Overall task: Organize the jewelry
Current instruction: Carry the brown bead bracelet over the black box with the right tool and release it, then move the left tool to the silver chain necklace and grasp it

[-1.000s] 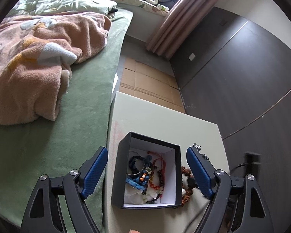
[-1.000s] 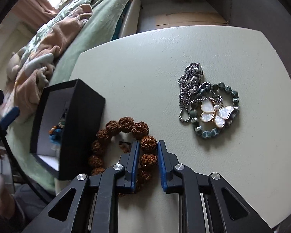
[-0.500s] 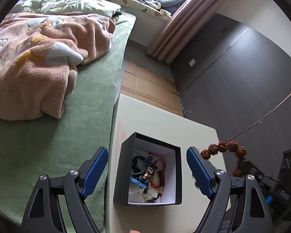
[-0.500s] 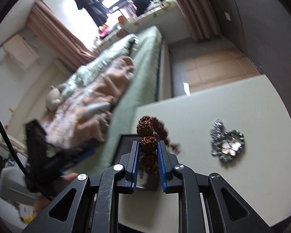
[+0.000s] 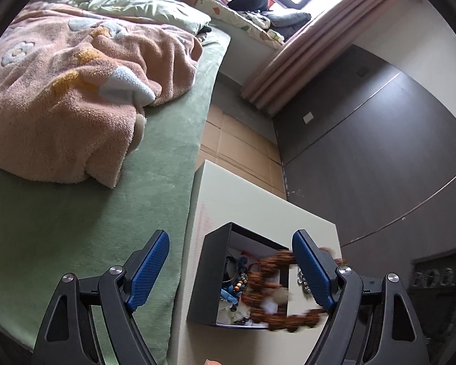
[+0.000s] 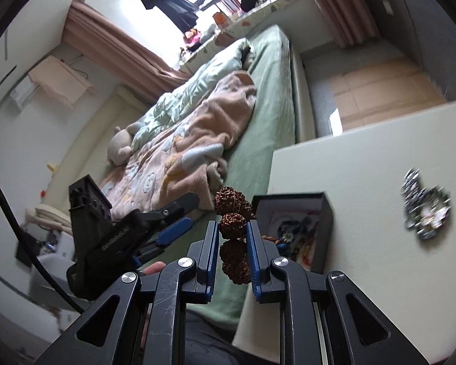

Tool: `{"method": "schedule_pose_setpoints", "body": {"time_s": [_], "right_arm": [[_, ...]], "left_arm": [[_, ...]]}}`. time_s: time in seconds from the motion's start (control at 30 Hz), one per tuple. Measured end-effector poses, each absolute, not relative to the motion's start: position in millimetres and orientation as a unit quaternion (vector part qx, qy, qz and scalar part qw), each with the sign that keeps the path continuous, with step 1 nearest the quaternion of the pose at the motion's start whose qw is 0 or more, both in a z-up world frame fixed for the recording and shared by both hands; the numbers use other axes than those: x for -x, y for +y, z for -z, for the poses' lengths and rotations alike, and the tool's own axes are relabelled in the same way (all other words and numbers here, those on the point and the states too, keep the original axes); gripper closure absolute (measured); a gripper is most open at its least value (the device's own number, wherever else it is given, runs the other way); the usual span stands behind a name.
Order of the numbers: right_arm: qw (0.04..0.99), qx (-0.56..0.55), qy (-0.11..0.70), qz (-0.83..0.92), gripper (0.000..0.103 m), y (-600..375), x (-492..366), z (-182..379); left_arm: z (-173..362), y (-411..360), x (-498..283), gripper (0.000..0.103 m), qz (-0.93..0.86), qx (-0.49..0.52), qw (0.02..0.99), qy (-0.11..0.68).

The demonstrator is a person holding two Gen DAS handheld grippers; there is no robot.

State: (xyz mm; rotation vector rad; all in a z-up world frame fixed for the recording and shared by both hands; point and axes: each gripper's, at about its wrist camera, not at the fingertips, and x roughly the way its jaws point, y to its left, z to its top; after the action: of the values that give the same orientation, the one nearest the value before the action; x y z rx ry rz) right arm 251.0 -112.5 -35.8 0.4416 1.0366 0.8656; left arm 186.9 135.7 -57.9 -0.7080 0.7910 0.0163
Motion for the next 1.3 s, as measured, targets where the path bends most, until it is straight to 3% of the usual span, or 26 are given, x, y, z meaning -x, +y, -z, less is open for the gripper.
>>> {"method": "schedule_pose_setpoints", "body": {"time_s": [0.1, 0.13, 0.17, 0.23, 0.27, 0.77, 1.3], "right_arm": [[0.75, -0.187, 0.522, -0.36, 0.081, -105, -261, 57], [0.752, -0.18, 0.532, -0.345, 0.073, -106, -264, 62], [0.753, -0.179, 0.536, -0.336, 0.057, -110, -266, 64], [0.764, -0.188, 0.523, -0.327, 0.041, -123, -265, 59], [0.771, -0.19, 0.513, -0.327, 0.038, -130, -264, 53], [0.794, -0.226, 0.493, -0.275, 0.037, -227, -272, 50], [0.799, -0.29, 0.49, -0.192, 0.037, -313, -284, 72]], "left_arm": [[58, 133, -187, 0.019, -0.004, 0.333, 0.863, 0.38], [58, 132, -188, 0.019, -0.002, 0.331, 0.863, 0.381], [58, 131, -188, 0.019, 0.0, 0.33, 0.863, 0.382], [58, 130, -189, 0.019, 0.002, 0.326, 0.864, 0.384], [57, 129, -189, 0.019, 0.003, 0.324, 0.864, 0.385], [53, 89, -200, 0.019, 0.015, 0.254, 0.879, 0.404], [35, -7, -250, 0.019, 0.082, 0.123, 0.875, 0.461]]}}
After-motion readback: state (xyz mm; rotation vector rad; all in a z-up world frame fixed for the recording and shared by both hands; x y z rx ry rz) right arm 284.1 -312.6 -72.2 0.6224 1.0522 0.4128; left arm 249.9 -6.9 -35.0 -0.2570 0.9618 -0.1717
